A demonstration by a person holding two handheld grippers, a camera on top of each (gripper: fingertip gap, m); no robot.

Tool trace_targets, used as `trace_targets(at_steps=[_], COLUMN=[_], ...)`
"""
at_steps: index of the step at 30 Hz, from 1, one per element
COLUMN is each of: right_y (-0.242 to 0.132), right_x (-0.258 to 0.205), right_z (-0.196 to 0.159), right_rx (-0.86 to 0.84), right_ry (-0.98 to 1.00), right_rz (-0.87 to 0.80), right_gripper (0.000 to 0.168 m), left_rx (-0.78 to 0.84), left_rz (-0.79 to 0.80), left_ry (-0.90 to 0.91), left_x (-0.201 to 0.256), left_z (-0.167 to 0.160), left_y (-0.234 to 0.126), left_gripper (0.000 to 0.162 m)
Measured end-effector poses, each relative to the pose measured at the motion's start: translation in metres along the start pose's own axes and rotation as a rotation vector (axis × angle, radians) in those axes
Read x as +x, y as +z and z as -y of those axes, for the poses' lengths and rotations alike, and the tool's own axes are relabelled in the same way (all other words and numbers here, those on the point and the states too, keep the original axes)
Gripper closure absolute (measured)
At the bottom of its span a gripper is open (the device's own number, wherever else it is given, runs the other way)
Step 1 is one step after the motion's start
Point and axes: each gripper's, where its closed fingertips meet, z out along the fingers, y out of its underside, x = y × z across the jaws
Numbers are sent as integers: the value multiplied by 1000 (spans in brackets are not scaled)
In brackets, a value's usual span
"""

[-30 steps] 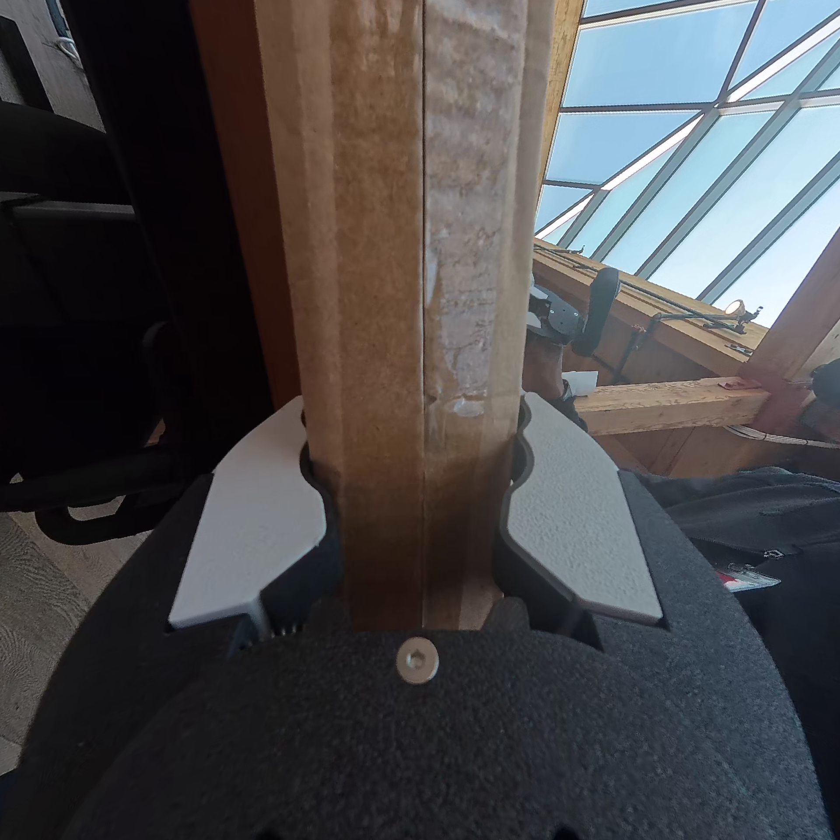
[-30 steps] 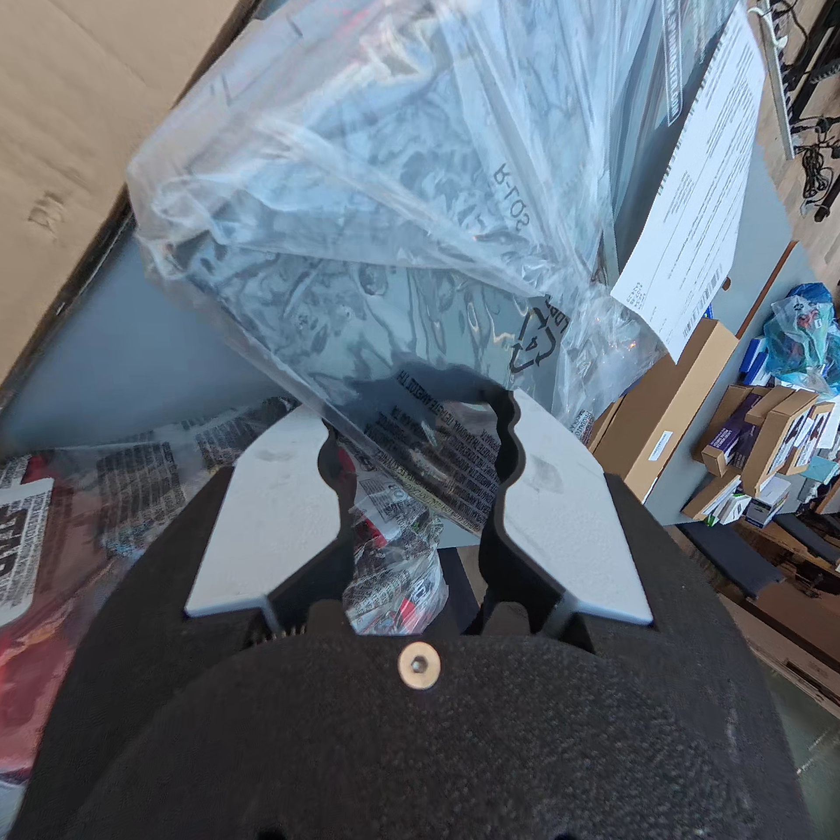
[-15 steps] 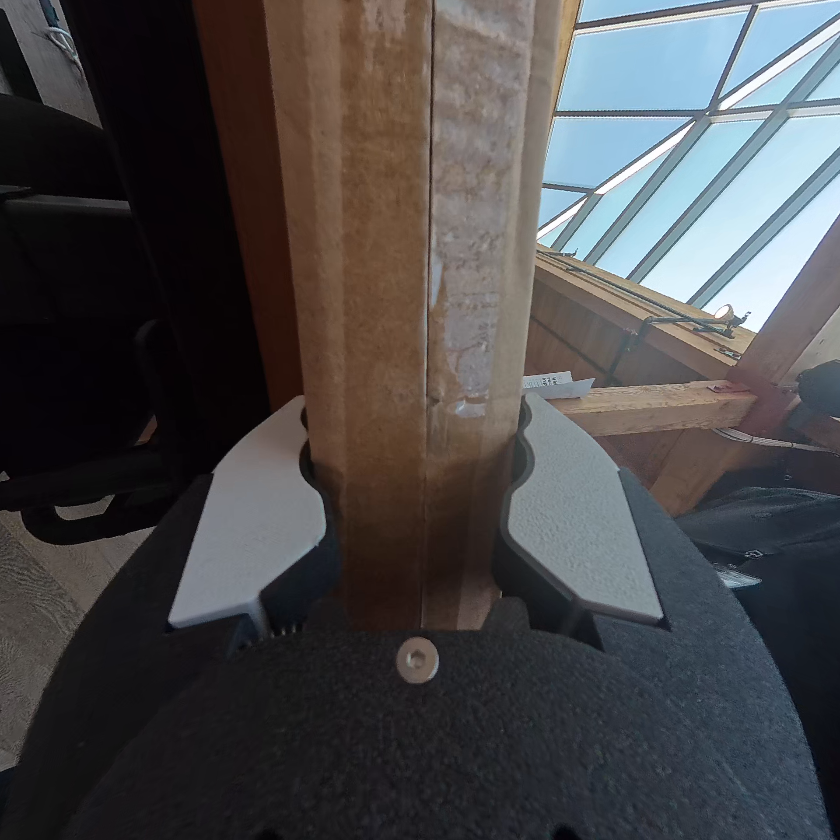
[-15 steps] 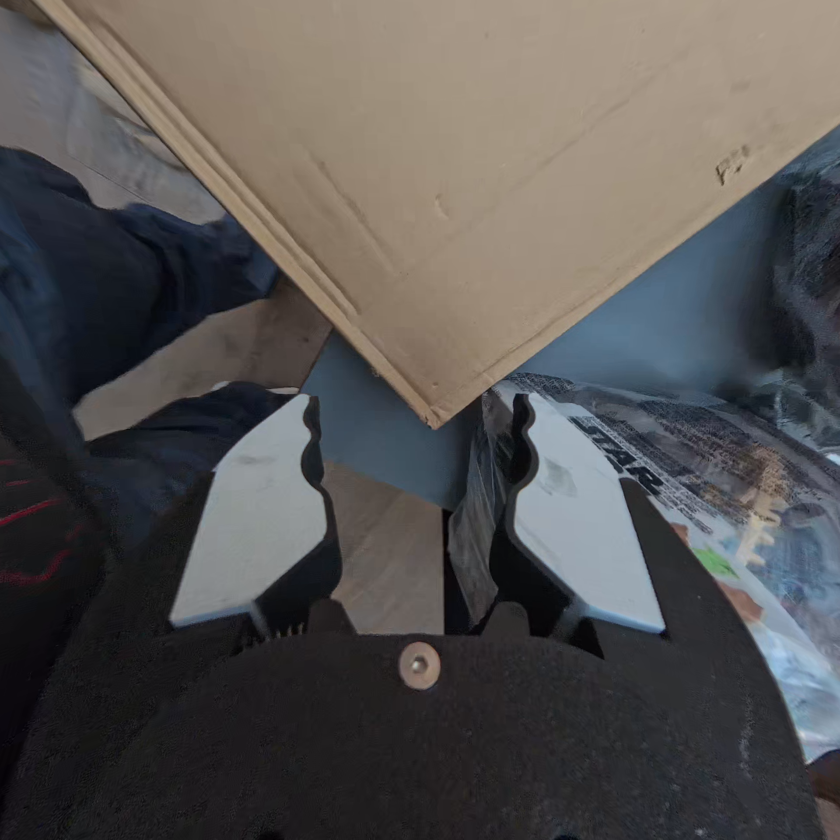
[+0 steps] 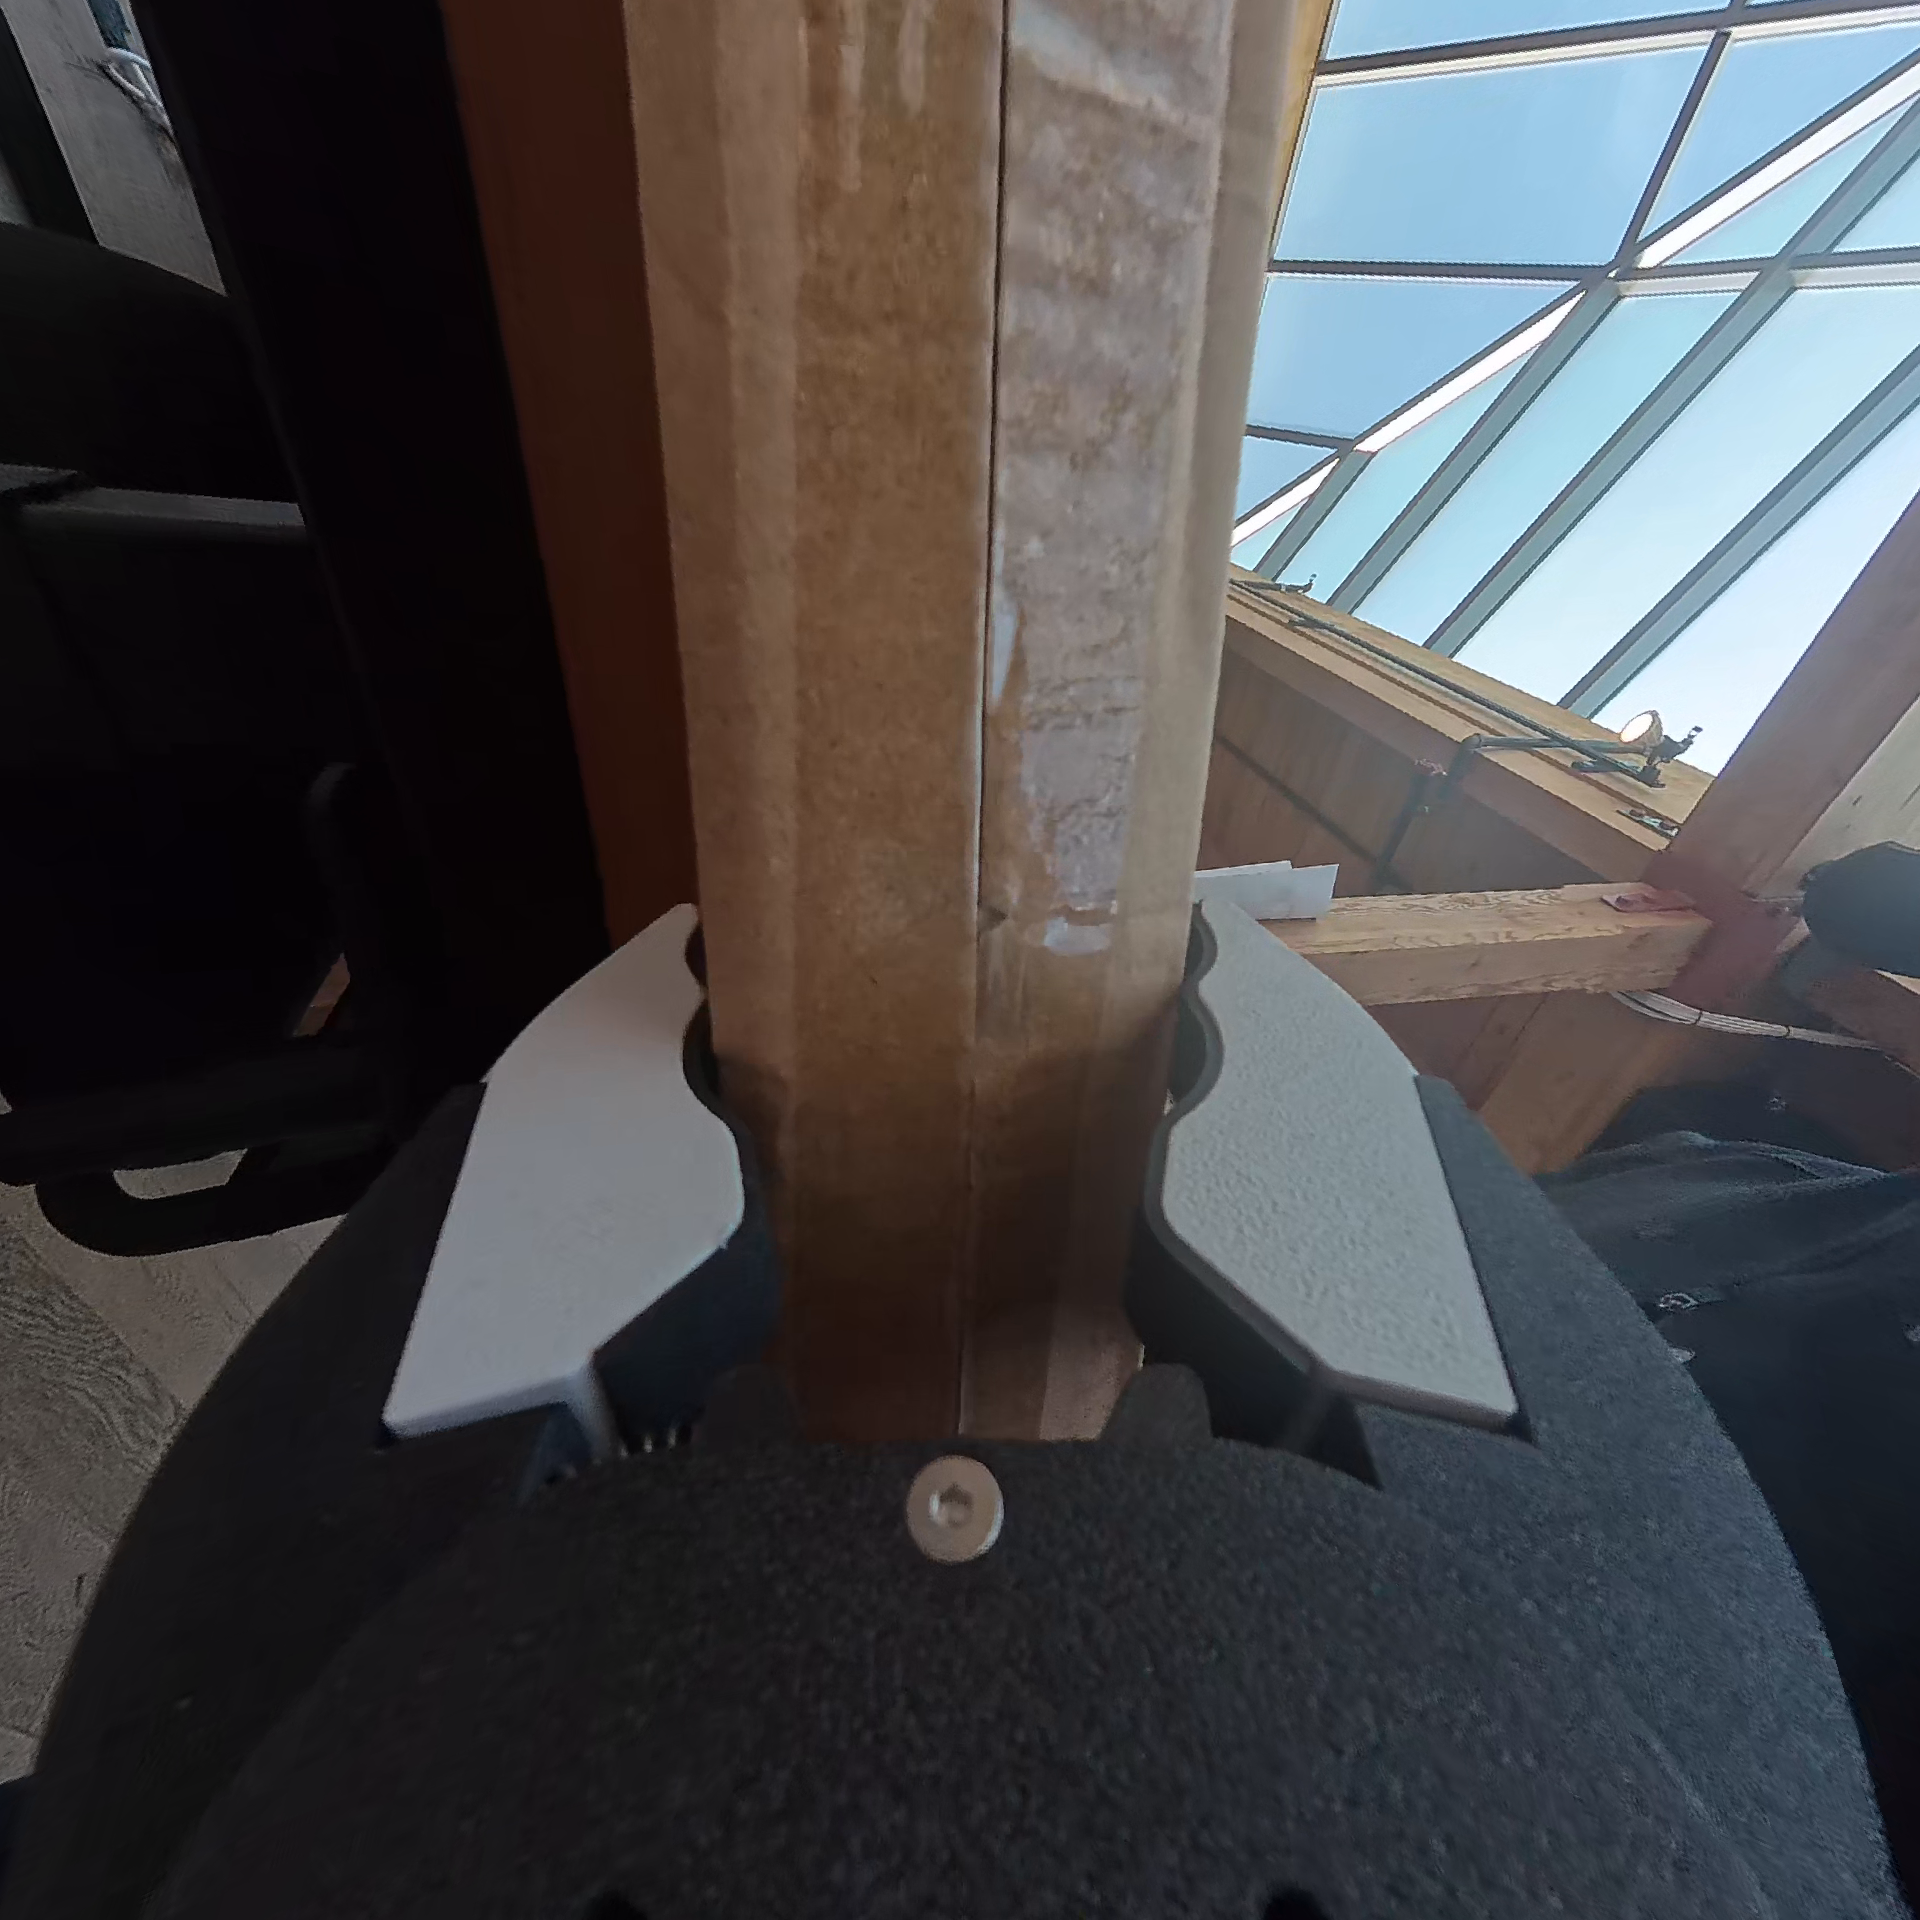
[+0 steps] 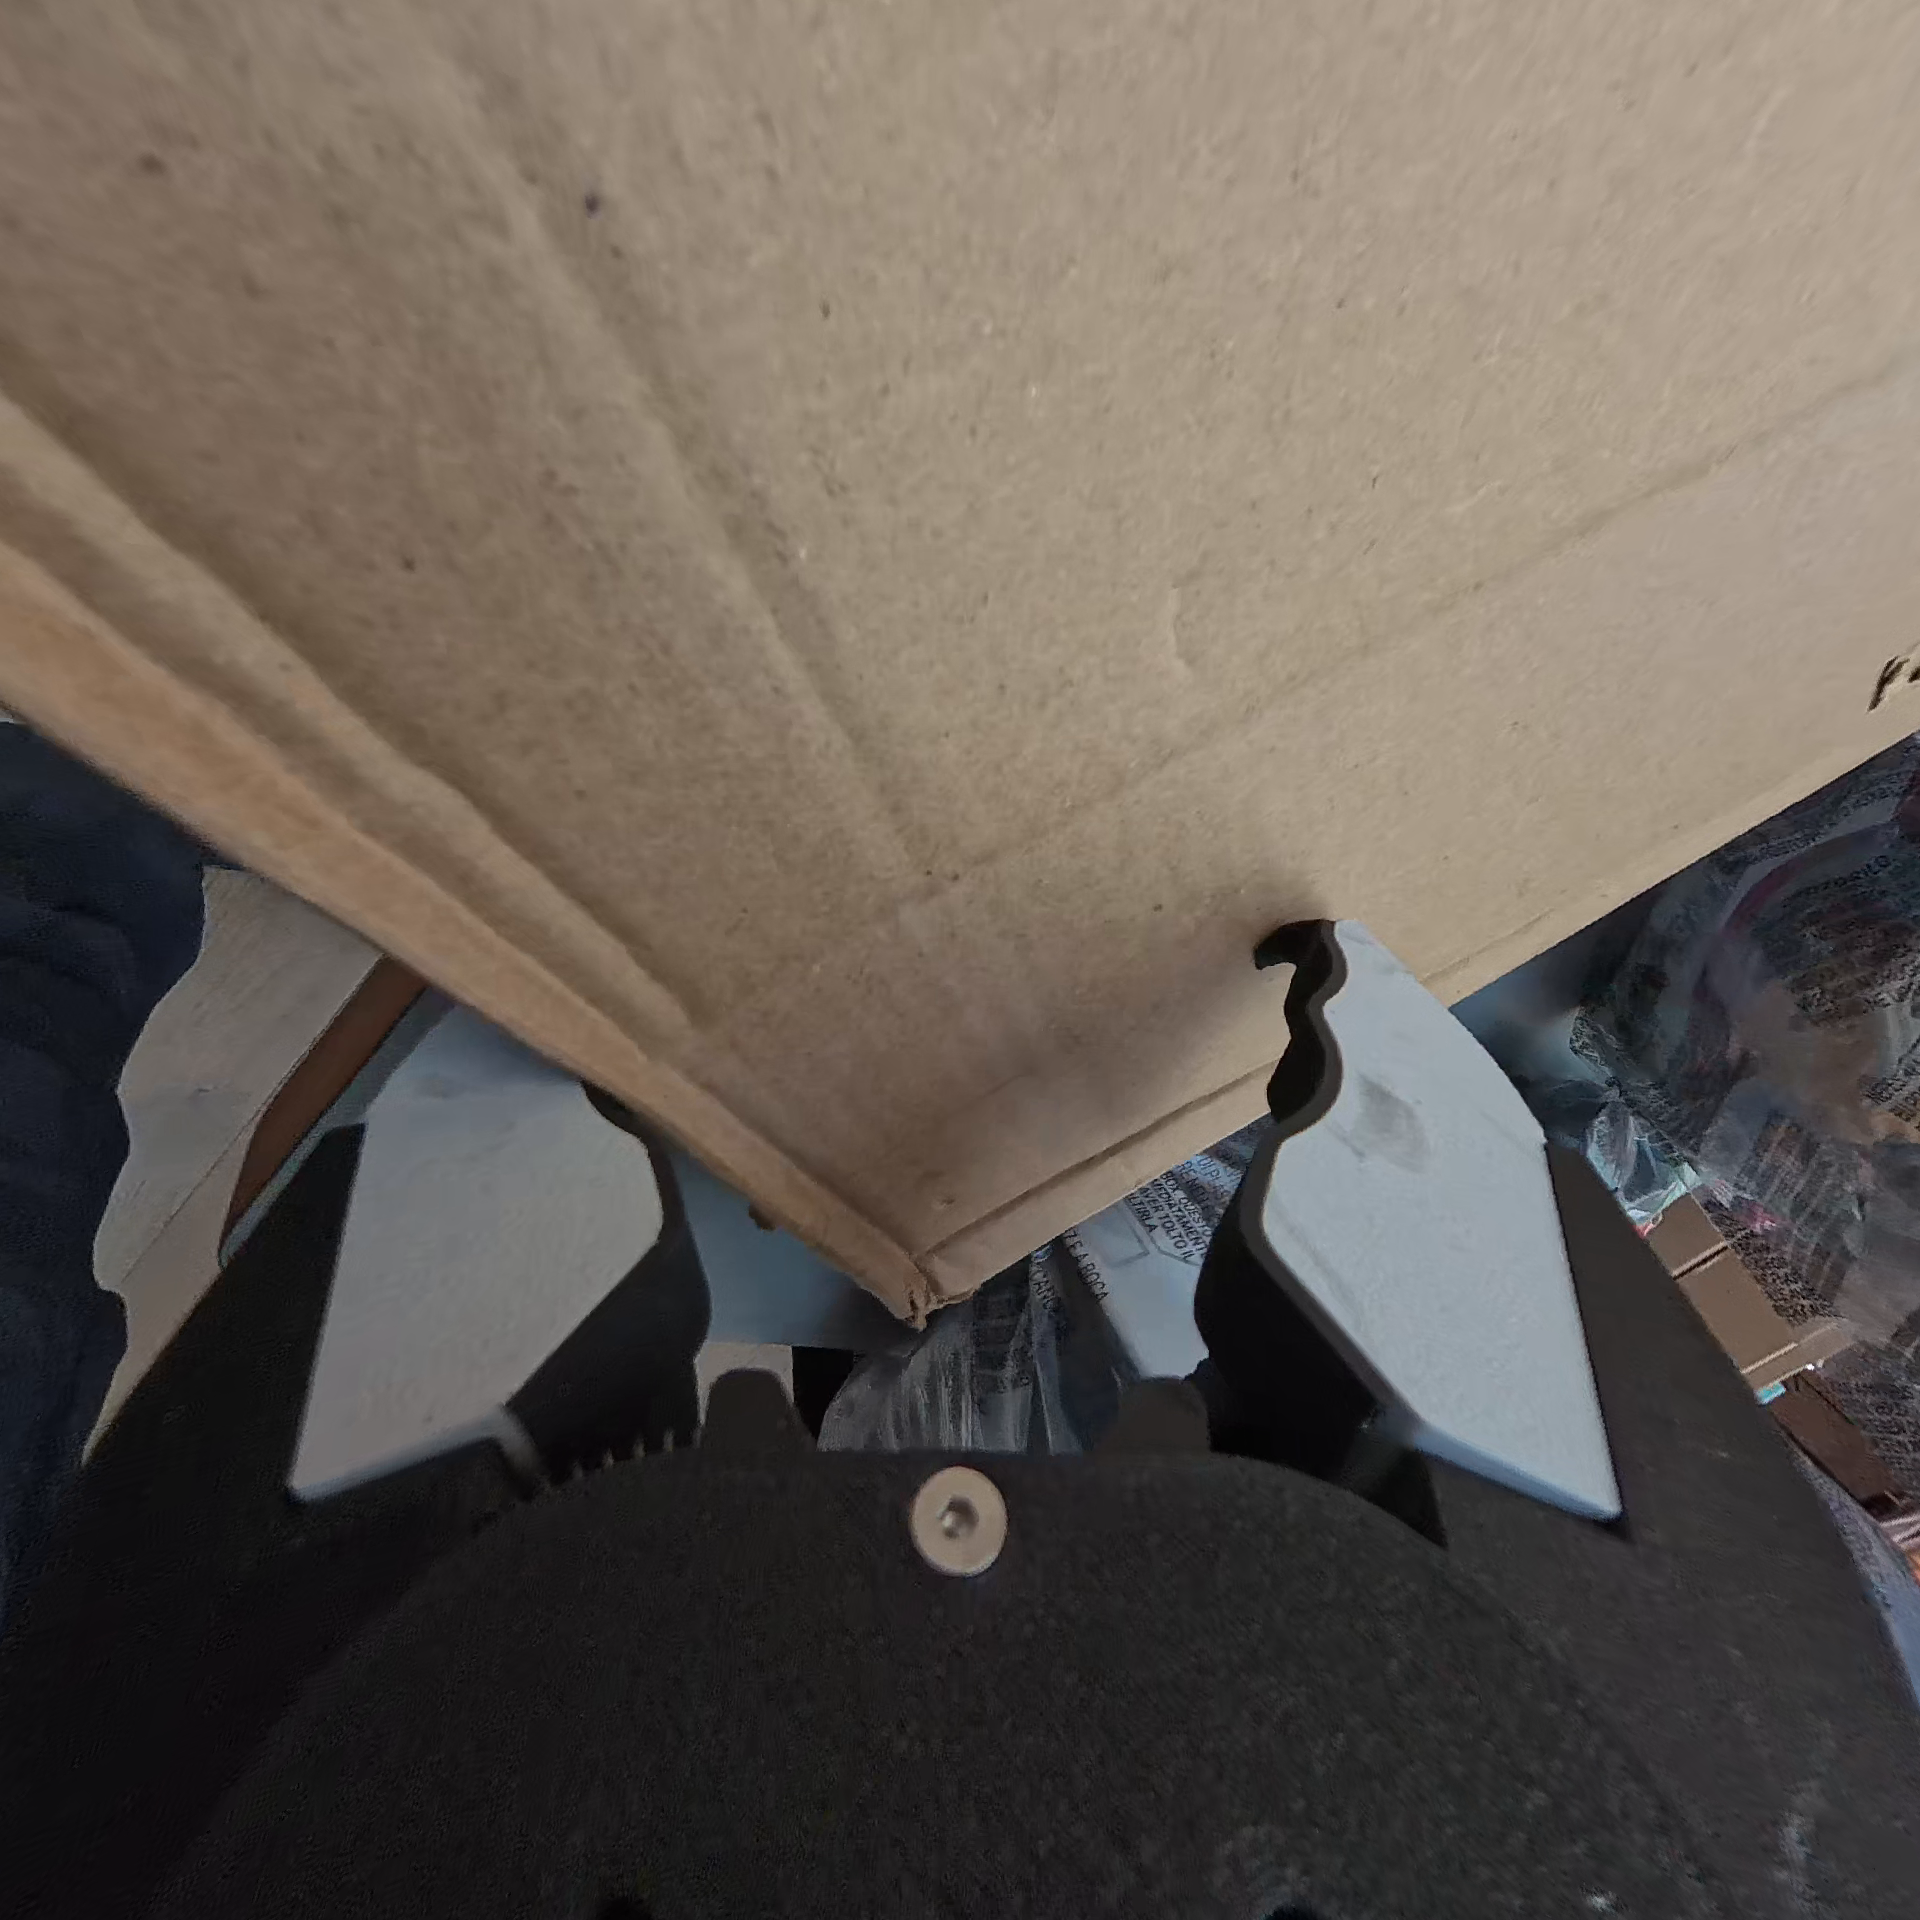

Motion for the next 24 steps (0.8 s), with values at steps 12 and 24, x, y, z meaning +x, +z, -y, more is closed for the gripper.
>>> trace_targets(at_steps=[12,24], right_y=[1,-136], right_x=[39,89], right_z=[3,-112], right_rx=[-98,41], right_ry=[235,364], right_rz=[63,-81], right_gripper=[63,80], left_rx=[34,61], left_rz=[46,38], left_ry=[36,32], left_x=[1,0], left_z=[50,50], left_y=[15,18], left_gripper=[76,76])
